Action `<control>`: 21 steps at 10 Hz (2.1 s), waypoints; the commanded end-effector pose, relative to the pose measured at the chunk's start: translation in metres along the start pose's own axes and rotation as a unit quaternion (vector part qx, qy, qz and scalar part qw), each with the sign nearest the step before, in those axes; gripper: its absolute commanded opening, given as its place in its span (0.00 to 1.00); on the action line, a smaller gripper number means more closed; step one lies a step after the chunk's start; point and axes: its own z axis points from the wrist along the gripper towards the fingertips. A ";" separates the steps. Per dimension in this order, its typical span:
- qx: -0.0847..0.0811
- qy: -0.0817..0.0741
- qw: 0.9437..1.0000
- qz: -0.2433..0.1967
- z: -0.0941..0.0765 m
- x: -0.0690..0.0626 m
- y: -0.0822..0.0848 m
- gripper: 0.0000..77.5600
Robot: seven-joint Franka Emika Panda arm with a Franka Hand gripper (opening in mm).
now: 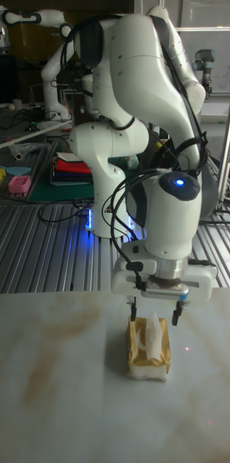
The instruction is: Pull out a napkin
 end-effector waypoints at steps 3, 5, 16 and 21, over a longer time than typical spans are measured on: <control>-0.002 0.013 1.000 0.005 -0.001 -0.001 0.000 1.00; -0.002 0.014 1.000 0.007 0.000 0.000 0.001 1.00; 0.006 0.015 1.000 -0.017 0.016 -0.007 0.009 1.00; 0.006 0.015 1.000 -0.024 0.017 -0.008 0.007 1.00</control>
